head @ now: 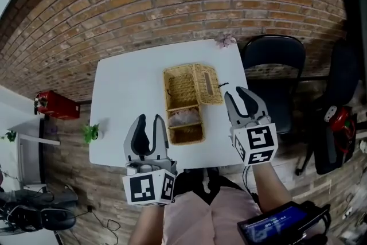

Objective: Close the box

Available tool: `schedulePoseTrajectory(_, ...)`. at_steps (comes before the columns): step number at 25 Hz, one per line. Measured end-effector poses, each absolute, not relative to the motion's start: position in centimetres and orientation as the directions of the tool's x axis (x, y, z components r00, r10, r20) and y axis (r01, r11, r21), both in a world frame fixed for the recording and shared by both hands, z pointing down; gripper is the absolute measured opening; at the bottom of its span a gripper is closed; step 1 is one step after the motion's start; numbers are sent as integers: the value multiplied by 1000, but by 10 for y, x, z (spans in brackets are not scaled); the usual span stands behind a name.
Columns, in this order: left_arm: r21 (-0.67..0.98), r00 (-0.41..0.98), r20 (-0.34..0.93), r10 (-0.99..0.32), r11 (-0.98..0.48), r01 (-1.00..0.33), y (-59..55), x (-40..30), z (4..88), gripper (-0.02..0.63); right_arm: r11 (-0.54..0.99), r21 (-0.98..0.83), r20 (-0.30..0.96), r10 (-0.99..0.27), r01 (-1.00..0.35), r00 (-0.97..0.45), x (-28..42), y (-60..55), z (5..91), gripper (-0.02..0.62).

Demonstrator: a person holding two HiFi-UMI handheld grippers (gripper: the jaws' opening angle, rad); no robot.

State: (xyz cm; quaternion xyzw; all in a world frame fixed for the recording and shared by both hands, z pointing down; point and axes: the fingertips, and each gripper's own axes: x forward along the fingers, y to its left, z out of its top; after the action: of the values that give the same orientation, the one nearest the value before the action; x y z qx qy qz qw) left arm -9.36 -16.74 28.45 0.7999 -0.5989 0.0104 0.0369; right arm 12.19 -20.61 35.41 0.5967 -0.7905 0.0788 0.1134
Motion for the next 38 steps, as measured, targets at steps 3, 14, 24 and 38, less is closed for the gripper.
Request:
schedulePoseTrajectory(3,51,295,69,-953,-292,-955,-178,-94,289,147,267,10,291,-923,-964,-253,123,-213,362,124)
schedulePoseTrajectory(14,101,369,202,-907,-355,-929,-220,-93,356,147,231,-4,531,-824,-973,-197,115,-210,481,126)
schedulePoseTrajectory(24,124,399,288,-871,-379,-917,-240,-96,408,147,173,30,689,-717,-984,-105,115,-218,563,135)
schedulePoseTrajectory(38,122,391,272,-880,-371,-921,-254,-112,400,147,-85,-167,611,-791,-982,-36,143,-228,548,120)
